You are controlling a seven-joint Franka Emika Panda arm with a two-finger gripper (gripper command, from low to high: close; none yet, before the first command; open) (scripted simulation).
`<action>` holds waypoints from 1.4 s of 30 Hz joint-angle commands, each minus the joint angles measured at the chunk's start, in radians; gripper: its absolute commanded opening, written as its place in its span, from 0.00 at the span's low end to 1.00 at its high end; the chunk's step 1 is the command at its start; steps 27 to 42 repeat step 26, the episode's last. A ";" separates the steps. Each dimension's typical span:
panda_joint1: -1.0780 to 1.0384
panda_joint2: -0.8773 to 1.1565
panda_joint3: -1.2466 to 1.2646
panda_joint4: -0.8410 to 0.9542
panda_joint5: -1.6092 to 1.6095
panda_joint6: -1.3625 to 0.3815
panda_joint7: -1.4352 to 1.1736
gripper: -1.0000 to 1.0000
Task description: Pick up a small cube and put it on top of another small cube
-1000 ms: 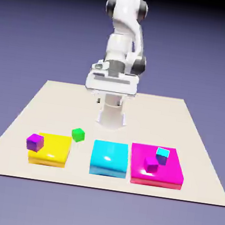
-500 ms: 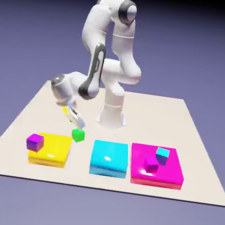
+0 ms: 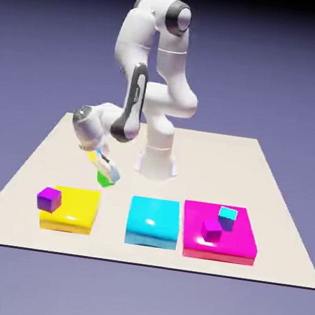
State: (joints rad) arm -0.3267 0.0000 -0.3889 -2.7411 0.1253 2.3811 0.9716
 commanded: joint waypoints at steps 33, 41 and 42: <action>-0.219 0.282 0.176 0.604 0.398 -0.185 0.655 1.00; -0.219 0.282 0.176 0.604 0.398 -0.185 0.655 1.00; -0.219 0.282 0.176 0.604 0.398 -0.185 0.655 1.00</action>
